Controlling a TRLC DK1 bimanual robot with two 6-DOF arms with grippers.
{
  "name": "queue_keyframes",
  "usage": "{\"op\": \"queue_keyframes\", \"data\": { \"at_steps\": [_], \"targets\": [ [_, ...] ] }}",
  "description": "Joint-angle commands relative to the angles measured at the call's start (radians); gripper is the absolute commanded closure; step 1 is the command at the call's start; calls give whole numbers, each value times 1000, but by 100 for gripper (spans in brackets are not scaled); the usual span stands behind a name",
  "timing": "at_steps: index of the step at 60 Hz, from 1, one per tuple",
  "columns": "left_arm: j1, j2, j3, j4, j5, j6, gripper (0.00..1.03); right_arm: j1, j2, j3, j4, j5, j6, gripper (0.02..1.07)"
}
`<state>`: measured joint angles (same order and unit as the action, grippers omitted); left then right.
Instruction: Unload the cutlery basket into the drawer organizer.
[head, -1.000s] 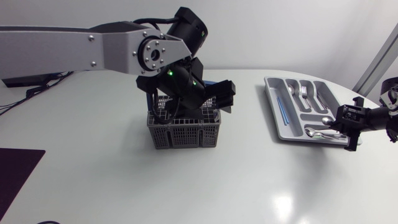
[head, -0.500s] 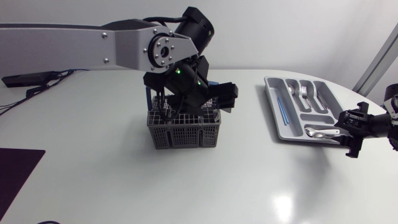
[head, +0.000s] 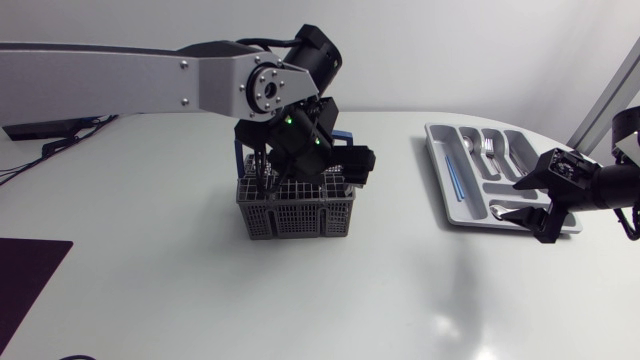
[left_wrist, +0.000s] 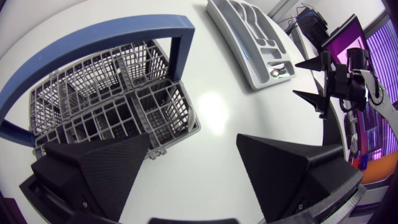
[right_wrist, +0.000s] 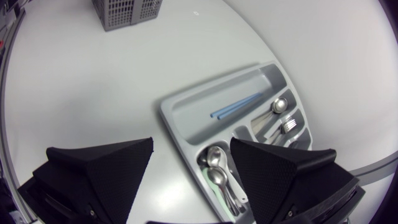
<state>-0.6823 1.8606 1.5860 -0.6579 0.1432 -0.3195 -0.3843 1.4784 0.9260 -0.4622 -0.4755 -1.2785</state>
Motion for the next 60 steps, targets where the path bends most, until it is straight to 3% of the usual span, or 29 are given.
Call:
{"op": "queue_keyframes", "data": {
  "at_steps": [1,18,30,52,60],
  "targets": [
    [10,38,43,-9,-8,37,6,44,-40,-30,-56,-32,96,16],
    [12,74,75,-8,-8,74,8,147,-127,-56,-133,-147,294,16],
    [12,80,74,-6,-7,85,12,206,-152,-79,-151,-173,366,16],
    [17,111,98,-6,-7,94,45,251,-155,-116,-144,-175,392,16],
    [17,123,103,-6,-7,100,45,254,-155,-118,-142,-175,396,16]
  ]
}}
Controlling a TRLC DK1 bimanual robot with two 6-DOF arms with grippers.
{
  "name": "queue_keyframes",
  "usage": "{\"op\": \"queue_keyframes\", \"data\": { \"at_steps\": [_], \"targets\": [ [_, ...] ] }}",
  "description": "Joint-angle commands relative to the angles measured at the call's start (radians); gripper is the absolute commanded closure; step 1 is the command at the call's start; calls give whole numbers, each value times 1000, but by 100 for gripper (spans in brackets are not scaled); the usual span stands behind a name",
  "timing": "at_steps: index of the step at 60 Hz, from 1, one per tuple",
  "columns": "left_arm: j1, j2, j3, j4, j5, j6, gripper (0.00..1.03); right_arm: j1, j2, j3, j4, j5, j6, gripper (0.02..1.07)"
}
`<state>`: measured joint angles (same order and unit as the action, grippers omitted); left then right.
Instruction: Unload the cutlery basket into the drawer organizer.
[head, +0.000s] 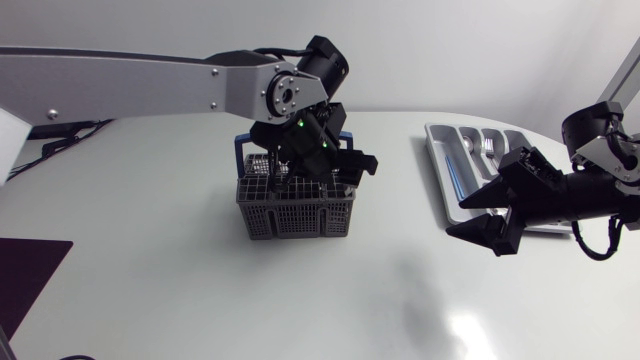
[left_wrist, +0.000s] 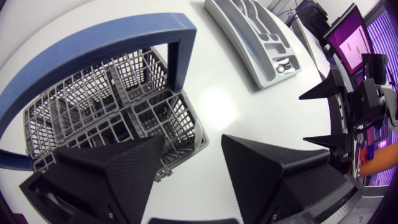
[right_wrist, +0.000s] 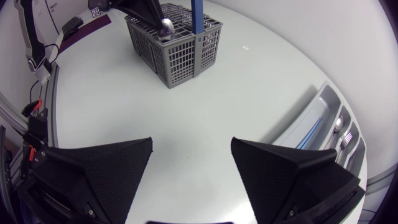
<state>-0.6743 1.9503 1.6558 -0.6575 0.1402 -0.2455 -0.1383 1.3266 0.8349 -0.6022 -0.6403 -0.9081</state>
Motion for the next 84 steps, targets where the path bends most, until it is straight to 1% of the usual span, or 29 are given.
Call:
{"op": "queue_keyframes", "data": {
  "at_steps": [1,12,13,16,17,18,19,25,27,48,49,50,53,73,84],
  "targets": [
    [9,33,33,-7,-2,26,45,9,-3,-26,-2,-9,28,16],
    [10,44,52,-7,-1,26,46,20,-3,-28,-2,-10,31,16],
    [10,44,52,-7,1,26,49,20,-3,-28,-2,-10,31,16],
    [10,50,56,-7,1,26,60,23,-3,-28,-1,-10,32,16],
    [10,50,56,-7,1,25,62,23,-1,-28,-1,-10,34,16],
    [10,52,59,-7,1,25,67,25,-1,-30,-1,-10,34,16],
    [10,53,59,-7,1,25,70,25,-1,-28,1,-10,35,16],
    [10,59,65,-7,1,22,78,26,2,-30,5,-10,37,16],
    [10,61,67,-7,1,20,79,26,3,-31,9,-10,37,16],
    [2,73,68,-7,1,11,81,26,13,-45,25,-9,37,16],
    [2,73,68,-7,2,9,84,26,13,-45,25,-9,37,16],
    [2,71,68,-7,2,9,90,26,13,-46,27,-9,37,16],
    [2,67,68,-7,4,5,97,26,13,-49,28,-9,35,16],
    [15,44,73,-14,85,-35,98,25,6,-62,28,-7,31,16],
    [22,30,78,-24,105,-46,98,25,-6,-68,27,-7,32,16]
  ]
}}
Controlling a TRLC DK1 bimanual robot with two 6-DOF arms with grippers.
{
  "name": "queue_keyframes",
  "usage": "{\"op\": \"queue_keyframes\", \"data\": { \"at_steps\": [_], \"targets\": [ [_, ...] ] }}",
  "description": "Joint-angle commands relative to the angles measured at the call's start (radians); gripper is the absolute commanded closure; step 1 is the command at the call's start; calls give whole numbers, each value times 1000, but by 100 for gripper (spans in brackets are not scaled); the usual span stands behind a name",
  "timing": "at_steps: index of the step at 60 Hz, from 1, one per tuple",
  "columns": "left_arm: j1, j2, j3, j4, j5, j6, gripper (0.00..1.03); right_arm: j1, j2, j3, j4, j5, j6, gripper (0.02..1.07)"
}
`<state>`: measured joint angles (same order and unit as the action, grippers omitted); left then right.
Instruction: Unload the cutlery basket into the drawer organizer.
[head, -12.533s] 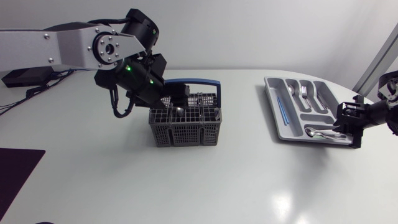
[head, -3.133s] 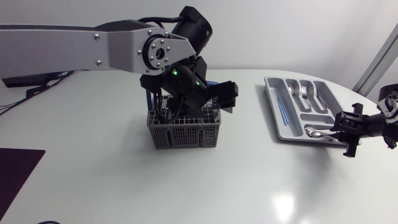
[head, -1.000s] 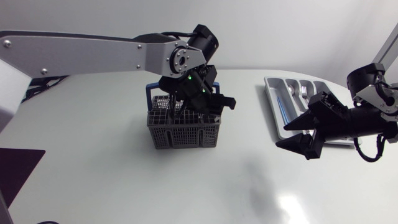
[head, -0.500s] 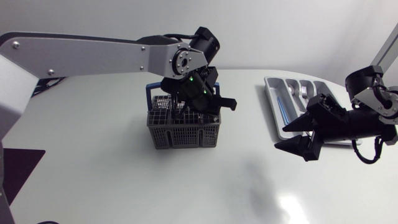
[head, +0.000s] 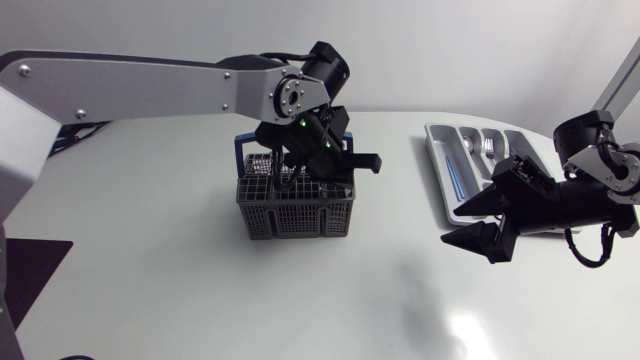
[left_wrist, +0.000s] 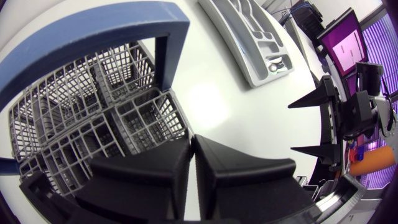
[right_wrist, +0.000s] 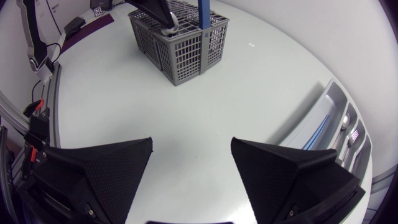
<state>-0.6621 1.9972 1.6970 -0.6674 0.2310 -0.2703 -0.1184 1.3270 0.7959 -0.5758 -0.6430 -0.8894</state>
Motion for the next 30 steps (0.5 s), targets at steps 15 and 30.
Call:
{"op": "queue_keyframes", "data": {
  "at_steps": [15,30],
  "targets": [
    [27,-55,38,-18,45,-40,98,11,-22,-35,-6,-4,18,16],
    [45,-112,30,-26,80,-47,98,23,-41,-43,-10,0,20,16]
  ]
}}
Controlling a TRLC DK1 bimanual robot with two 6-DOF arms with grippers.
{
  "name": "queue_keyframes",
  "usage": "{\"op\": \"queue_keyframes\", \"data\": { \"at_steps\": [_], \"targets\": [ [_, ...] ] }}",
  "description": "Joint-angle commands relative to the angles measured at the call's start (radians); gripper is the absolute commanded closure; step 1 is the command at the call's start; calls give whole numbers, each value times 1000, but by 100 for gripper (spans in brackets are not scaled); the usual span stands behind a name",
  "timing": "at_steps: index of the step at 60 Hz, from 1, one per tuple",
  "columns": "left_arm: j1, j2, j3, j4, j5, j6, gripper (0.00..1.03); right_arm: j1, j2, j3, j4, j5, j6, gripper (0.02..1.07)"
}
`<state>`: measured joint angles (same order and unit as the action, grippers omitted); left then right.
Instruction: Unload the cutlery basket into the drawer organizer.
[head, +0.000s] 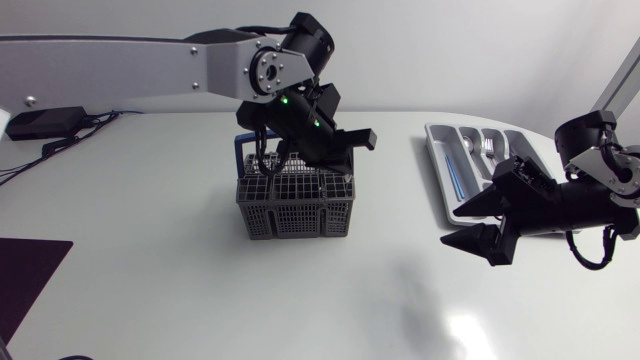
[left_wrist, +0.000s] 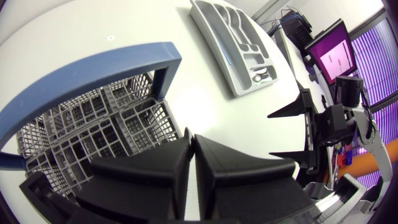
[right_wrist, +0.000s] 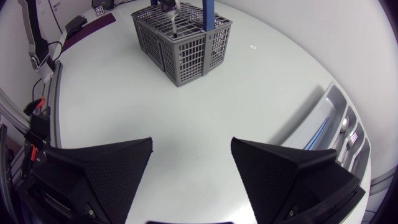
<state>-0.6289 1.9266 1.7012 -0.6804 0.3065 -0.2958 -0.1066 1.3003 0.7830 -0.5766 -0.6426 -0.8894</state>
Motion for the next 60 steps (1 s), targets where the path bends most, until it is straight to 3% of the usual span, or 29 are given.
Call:
{"op": "queue_keyframes", "data": {
  "at_steps": [1,32,60],
  "targets": [
    [14,-44,26,-15,5,-22,98,13,-16,-31,-9,0,21,16],
    [18,-209,-43,-24,9,-29,97,59,-116,-42,-14,3,52,16],
    [-86,-357,-206,-24,74,-39,97,203,-254,-36,-17,-8,119,16]
  ]
}}
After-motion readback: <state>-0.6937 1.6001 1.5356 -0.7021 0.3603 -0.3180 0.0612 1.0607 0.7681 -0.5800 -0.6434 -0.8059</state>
